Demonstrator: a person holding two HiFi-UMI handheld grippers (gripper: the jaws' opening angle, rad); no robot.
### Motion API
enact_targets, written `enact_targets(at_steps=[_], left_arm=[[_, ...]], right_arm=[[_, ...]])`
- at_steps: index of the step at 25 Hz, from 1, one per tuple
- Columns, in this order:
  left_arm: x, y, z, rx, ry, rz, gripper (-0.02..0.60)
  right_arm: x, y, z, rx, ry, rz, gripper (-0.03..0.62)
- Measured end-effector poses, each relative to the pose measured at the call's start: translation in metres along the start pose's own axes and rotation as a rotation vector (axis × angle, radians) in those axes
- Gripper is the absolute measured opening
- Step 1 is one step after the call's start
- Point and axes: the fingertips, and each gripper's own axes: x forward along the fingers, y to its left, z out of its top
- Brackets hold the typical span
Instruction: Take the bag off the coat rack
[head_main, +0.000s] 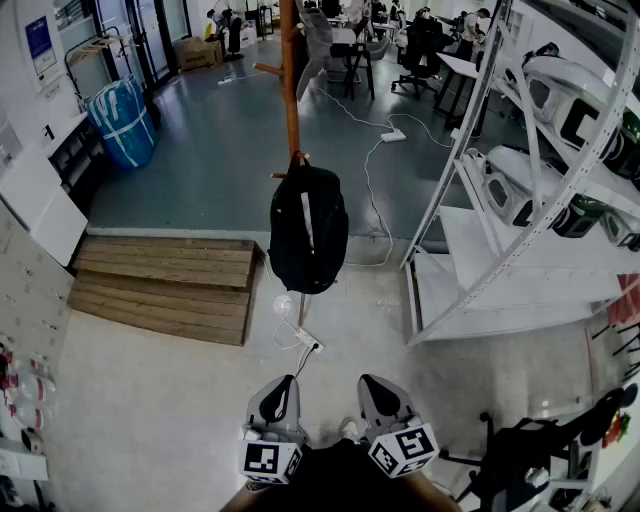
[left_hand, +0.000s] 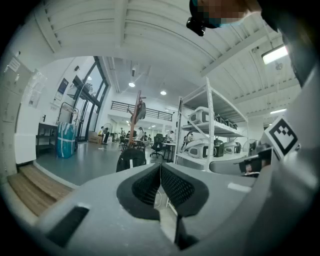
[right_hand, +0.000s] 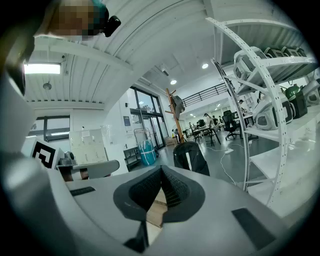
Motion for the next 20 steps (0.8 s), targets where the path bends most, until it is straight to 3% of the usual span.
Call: enact_targets(at_steps=[20], left_arm=[[-0.001,-0.019,-0.004,-0.008,0.017,0.028,0.017]], right_arm=[[-0.015,-0.011,0.001,0.02,-0.011,0.032,0.012]])
